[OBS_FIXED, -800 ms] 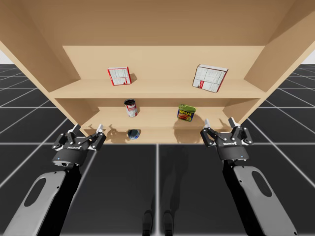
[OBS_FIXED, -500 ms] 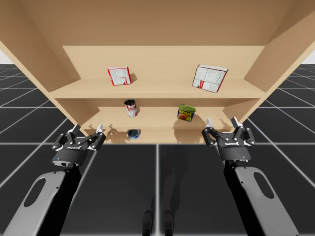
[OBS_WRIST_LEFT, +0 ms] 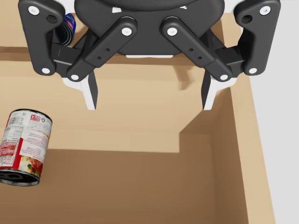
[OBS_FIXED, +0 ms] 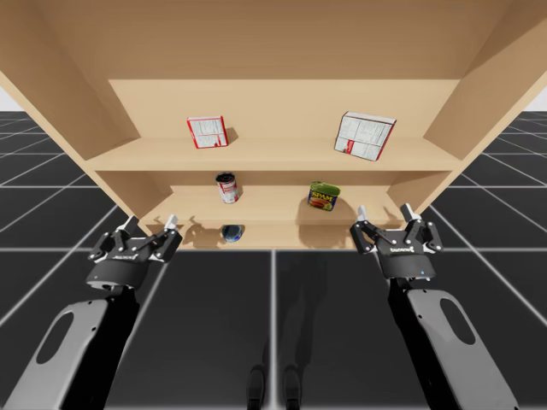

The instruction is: Look through the shelves, find the gelatin box, and take it.

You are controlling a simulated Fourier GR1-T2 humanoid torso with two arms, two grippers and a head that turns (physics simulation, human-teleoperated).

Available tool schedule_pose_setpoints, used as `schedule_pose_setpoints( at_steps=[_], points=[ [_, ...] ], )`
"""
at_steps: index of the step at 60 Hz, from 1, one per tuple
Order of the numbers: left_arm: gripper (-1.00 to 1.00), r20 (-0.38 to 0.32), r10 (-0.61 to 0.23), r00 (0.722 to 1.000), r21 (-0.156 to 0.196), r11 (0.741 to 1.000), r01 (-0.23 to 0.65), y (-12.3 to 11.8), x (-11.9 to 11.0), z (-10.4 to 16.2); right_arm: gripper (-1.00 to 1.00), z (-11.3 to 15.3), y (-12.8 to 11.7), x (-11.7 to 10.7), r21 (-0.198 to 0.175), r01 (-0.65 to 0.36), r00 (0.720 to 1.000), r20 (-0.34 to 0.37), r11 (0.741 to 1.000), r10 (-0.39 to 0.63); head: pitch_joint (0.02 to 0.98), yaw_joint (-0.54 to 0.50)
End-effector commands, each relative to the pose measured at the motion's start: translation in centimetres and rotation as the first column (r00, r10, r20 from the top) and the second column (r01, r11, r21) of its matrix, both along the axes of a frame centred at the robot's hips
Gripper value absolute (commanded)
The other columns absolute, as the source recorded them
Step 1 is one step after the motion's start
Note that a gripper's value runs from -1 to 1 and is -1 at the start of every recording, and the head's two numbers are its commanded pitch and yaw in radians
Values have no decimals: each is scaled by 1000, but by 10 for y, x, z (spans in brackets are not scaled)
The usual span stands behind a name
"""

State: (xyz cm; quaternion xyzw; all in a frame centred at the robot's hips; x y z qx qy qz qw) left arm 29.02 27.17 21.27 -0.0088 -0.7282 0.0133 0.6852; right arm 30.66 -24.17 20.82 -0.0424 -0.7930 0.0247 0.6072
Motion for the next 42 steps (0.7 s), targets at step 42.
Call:
schedule_pose_setpoints(
  at_steps=[42],
  points=[
    [-1000, 118, -243, 963, -5, 969, 245, -75, -33, 146, -1000, 2, 0, 3, 12, -8, 1000, 0, 1000, 8, 247, 242]
  ],
)
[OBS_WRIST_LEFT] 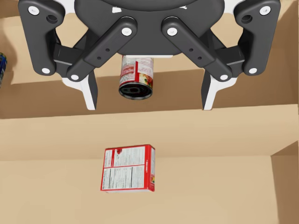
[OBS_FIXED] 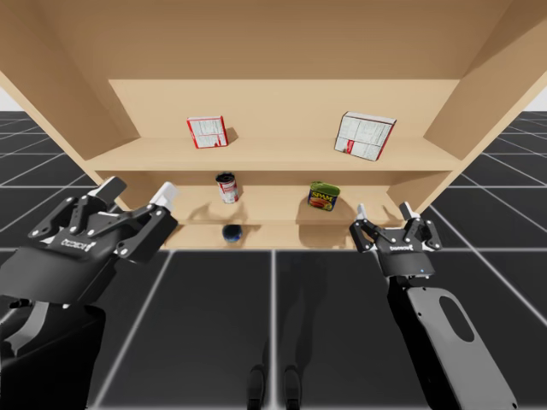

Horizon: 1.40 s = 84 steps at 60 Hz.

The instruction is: Look through the shelves, find the gelatin box, and take it.

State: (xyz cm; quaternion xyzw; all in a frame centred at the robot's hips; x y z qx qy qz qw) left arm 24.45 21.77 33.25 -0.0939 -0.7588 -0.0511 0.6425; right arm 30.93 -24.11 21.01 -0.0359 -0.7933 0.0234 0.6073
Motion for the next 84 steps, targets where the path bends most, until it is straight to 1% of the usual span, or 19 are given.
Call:
schedule_pose_setpoints(
  at_steps=[1, 4, 12, 14, 19, 21, 24, 27, 29, 39, 42, 46, 47, 50, 57, 61, 64, 71, 84],
  points=[
    [-1000, 9, -35, 999, 4, 999, 35, -22, 14, 27, -1000, 0, -1, 0, 2, 0, 1000, 1, 1000, 0, 247, 242],
    [-1000, 9, -20, 1000, 17, 1000, 20, -27, 23, 30, -1000, 0, -1, 0, 2, 2, 1000, 2, 1000, -2, 246, 243],
    [-1000, 4, -13, 1000, 0, 1000, 13, -41, 42, 37, -1000, 2, -3, 0, 7, 4, 1000, 5, 1000, -4, 239, 244],
    [-1000, 5, -3, 1000, 3, 1000, 3, -44, 47, 39, -1000, 2, -4, 0, 9, 5, 1000, 7, 1000, -5, 237, 244],
    [-1000, 2, 14, 1000, -6, 1000, -14, -51, 59, 42, -1000, 3, -5, 0, 13, 6, 1000, 9, 1000, -6, 229, 244],
    [-1000, 0, 27, 1000, -1, 1000, -27, -53, 65, 44, -1000, 3, -6, 0, 14, 7, 1000, 10, 1000, -7, 227, 244],
    [-1000, -6, 33, 999, -12, 999, -33, -57, 72, 45, -1000, 4, -7, 0, 14, 9, 1000, 10, 1000, -9, 224, 243],
    [-1000, 0, 51, 999, 1, 999, -51, -60, 77, 46, -1000, 4, -7, 0, 16, 10, 1000, 11, 1000, -10, 222, 242],
    [-1000, -2, 57, 998, -6, 998, -57, -63, 84, 47, -1000, 4, -8, 0, 17, 11, 1000, 13, 1000, -11, 221, 241],
    [-1000, -13, 86, 996, -4, 996, -86, -76, 102, 49, -1000, 5, -9, 0, 18, 16, 1000, 15, 1000, -16, 225, 239],
    [-1000, -19, 91, 996, -8, 996, -91, -78, 105, 50, -1000, 5, -10, 0, 20, 17, 1000, 15, 1000, -17, 227, 239],
    [-1000, -22, 113, 993, -6, 994, -113, -82, 112, 50, -1000, 5, -10, 0, 21, 19, 1000, 15, 1000, -19, 230, 238],
    [-1000, -28, 130, 991, 1, 991, -130, -83, 116, 50, -1000, 6, -10, -1, 21, 20, 1000, 16, 1000, -20, 233, 238],
    [-1000, -35, 140, 990, -3, 990, -140, -85, 119, 49, -1000, 6, -11, -1, 22, 20, 1000, 16, 1000, -21, 234, 237],
    [-1000, -37, 190, 981, 15, 982, -189, -88, 129, 47, -1000, 6, -12, -1, 24, 24, 1000, 16, 999, -24, 236, 232],
    [-1000, -40, 192, 981, 12, 981, -192, -90, 134, 46, -1000, 6, -13, -1, 25, 27, 999, 16, 999, -27, 237, 230],
    [-1000, -37, 219, 975, 18, 976, -218, -91, 139, 45, -1000, 6, -13, -2, 24, 30, 999, 17, 999, -30, 238, 229],
    [-1000, -50, 229, 972, 9, 973, -229, -93, 150, 44, -1000, 6, -15, -2, 28, 34, 999, 16, 999, -34, 241, 227],
    [-1000, -69, 261, 963, 9, 965, -261, -94, 167, 43, -1000, 5, -16, -2, 28, 33, 999, 12, 999, -34, 249, 223]
  ],
)
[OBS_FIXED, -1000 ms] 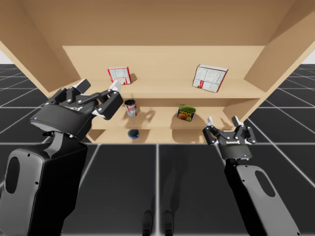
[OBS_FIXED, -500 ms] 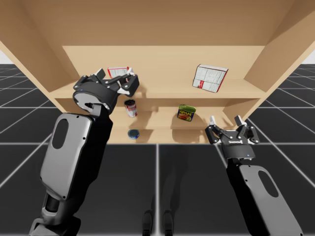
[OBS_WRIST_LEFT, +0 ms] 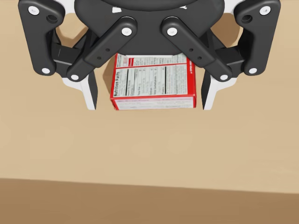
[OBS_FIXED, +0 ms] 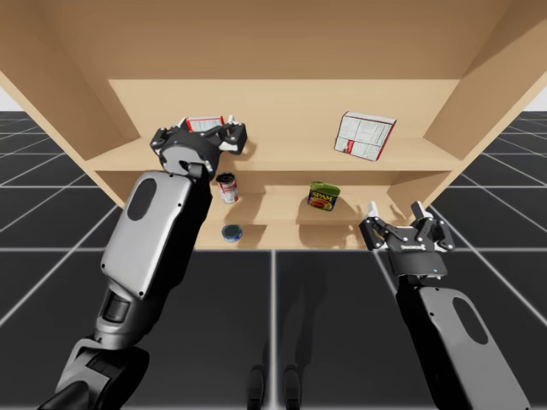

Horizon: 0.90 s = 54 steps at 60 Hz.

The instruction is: Look through the shelves, find the gelatin box, and take it.

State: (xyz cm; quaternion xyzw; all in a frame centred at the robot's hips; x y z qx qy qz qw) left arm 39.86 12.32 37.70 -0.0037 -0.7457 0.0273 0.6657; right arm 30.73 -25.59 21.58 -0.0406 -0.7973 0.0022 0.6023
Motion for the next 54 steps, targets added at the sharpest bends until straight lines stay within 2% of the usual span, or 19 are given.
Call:
schedule_pose_setpoints(
  at_steps=[1, 9, 10, 11, 12, 14, 29, 39, 46, 50, 54],
  points=[
    [-1000, -14, 27, 1000, -2, 1000, -27, 0, 14, -1, -1000, 0, -1, 0, 0, 1, 1000, -2, 1000, -1, 250, 222],
    [-1000, -28, 36, 999, 9, 999, -36, 0, 21, -3, -1000, 0, -2, 0, 1, 2, 1000, -3, 1000, -2, 252, 219],
    [-472, -30, 37, 999, 9, 999, -37, 0, 21, -3, -1000, 0, -2, 0, 1, 2, 1000, -3, 1000, -2, 252, 219],
    [227, -29, 36, 999, 8, 999, -36, 0, 21, -3, -1000, 0, -2, 0, 1, 2, 1000, -3, 1000, -2, 253, 219],
    [529, -29, 35, 999, 8, 999, -35, 0, 21, -3, -1000, 0, -2, -1, 1, 2, 1000, -4, 1000, -2, 253, 219],
    [881, -28, 35, 999, 7, 999, -34, -1, 20, -3, -1000, 0, -2, -1, 0, 2, 1000, -4, 1000, -2, 254, 219],
    [935, 10, 1, 1000, 3, 1000, -1, -1, 3, 10, -1000, 1, -1, -1, 0, 4, 1000, -2, 1000, -4, 257, 218],
    [910, 59, -28, 998, 18, 999, 27, 0, -26, 23, -1000, 1, -1, -1, 1, 4, 1000, -1, 1000, -4, 258, 220],
    [878, 75, -42, 996, 35, 999, 39, 2, -52, 23, -1000, 1, -1, -1, 0, 5, 1000, 1, 1000, -5, 257, 222],
    [894, 80, -53, 995, 29, 998, 51, 5, -68, 22, -1000, 1, 0, -1, 0, 5, 1000, 1, 1000, -5, 258, 222],
    [906, 85, -60, 995, 38, 998, 57, 7, -78, 20, -1000, 1, 0, -1, 0, 5, 1000, 2, 1000, -5, 259, 223]
  ],
)
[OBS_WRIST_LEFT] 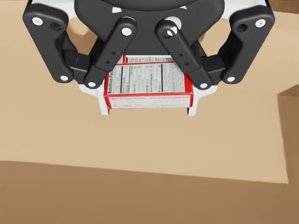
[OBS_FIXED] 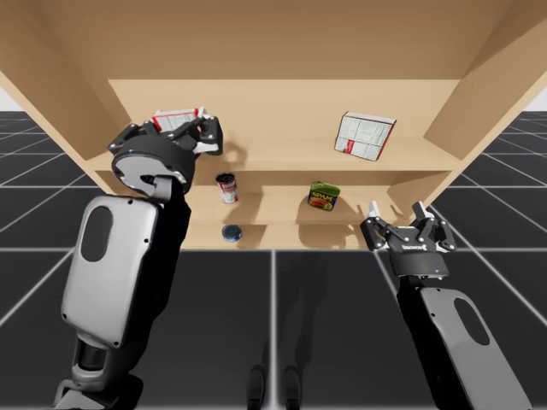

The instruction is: Look through the shelves, find the gelatin box, and take it.

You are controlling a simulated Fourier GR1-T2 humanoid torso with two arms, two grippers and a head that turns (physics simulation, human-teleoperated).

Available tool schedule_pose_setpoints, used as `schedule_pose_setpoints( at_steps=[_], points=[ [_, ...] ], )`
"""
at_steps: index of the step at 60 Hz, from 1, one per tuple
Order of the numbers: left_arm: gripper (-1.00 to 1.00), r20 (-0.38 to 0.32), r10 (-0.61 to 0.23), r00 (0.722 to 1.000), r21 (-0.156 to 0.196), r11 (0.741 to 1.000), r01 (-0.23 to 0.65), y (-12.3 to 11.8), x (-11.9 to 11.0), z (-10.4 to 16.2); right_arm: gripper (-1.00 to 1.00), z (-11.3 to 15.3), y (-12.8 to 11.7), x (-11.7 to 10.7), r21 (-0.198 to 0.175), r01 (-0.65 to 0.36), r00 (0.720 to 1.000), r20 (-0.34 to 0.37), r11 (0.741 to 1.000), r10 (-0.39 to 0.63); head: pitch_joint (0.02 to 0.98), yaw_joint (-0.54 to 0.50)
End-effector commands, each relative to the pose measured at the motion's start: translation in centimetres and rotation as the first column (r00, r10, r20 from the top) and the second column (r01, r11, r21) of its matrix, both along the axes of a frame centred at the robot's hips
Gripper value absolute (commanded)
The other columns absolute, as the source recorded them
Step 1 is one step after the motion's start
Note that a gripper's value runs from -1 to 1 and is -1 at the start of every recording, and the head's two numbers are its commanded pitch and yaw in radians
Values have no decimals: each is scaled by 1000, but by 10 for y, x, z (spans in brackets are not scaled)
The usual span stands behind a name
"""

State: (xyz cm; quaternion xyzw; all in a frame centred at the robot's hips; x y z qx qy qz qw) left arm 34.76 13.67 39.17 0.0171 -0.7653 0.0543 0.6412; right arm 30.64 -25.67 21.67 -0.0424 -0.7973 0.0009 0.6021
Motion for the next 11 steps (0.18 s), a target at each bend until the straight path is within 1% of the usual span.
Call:
schedule_pose_setpoints(
  at_steps=[1, 2, 4, 6, 7, 10, 11],
  points=[
    [921, 26, -134, 991, 49, 990, 133, -4, -35, 4, -1000, 0, 1, 0, 0, 0, 1000, 2, 1000, 0, 260, 224],
    [923, 26, -137, 990, 49, 990, 135, -4, -37, 3, -1000, 0, 1, 0, 0, 0, 1000, 2, 1000, 0, 261, 224],
    [927, 27, -136, 990, 65, 989, 134, -2, -45, 1, -1000, 0, 1, -1, 0, 1, 1000, 3, 1000, -1, 261, 225],
    [930, 28, -138, 990, 66, 989, 135, -1, -48, 0, -1000, 0, 1, -1, 0, 1, 1000, 4, 1000, -1, 262, 225],
    [914, 30, -141, 990, 66, 988, 139, 1, -53, -1, -1000, 0, 1, -1, 1, 1, 1000, 5, 1000, -1, 262, 225],
    [931, 34, -147, 989, 80, 986, 144, 5, -66, -4, -1000, 0, 1, 0, 0, 2, 1000, 7, 1000, -2, 264, 227],
    [917, 35, -149, 988, 77, 986, 146, 6, -69, -4, -1000, 0, 1, 0, -1, 2, 1000, 7, 1000, -2, 265, 226]
  ],
)
